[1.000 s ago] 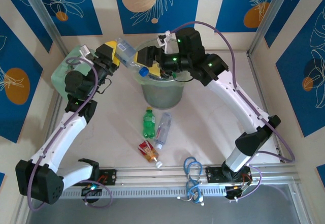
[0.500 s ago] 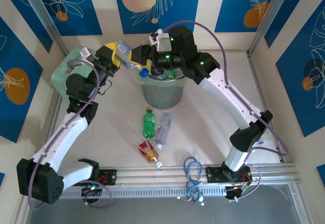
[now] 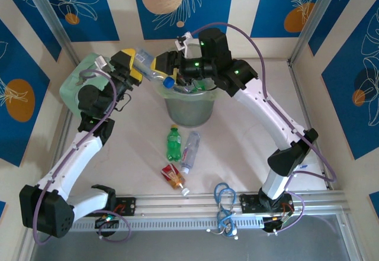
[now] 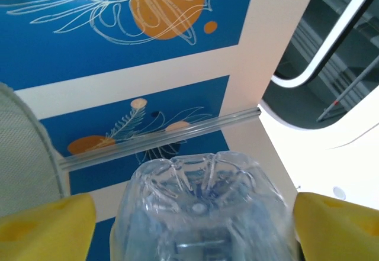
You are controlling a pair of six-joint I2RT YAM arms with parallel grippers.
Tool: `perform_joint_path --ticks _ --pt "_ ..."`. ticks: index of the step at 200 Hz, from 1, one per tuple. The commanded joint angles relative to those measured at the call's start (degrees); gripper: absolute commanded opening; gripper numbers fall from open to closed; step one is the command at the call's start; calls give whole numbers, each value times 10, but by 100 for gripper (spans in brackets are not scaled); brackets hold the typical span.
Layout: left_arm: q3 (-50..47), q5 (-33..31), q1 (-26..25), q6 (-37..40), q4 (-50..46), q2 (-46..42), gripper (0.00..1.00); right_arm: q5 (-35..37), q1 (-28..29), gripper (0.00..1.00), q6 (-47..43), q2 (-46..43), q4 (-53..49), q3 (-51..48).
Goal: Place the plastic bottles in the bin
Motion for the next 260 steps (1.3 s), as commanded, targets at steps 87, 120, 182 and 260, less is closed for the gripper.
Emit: perform_joint_path --ticks 87,120,182,260 --pt "103 -18 25 252 -442 -64 100 11 -139 61 -52 -50 -52 -52" --pt "94 -17 26 274 -477 -75 100 60 -192 61 -103 -45 -93 -44" --pt "44 -3 23 308 -552 -102 100 143 -220 80 -178 45 -167 45" --pt "-66 -96 -106 286 -606 -119 82 162 -217 82 -200 45 -194 83"
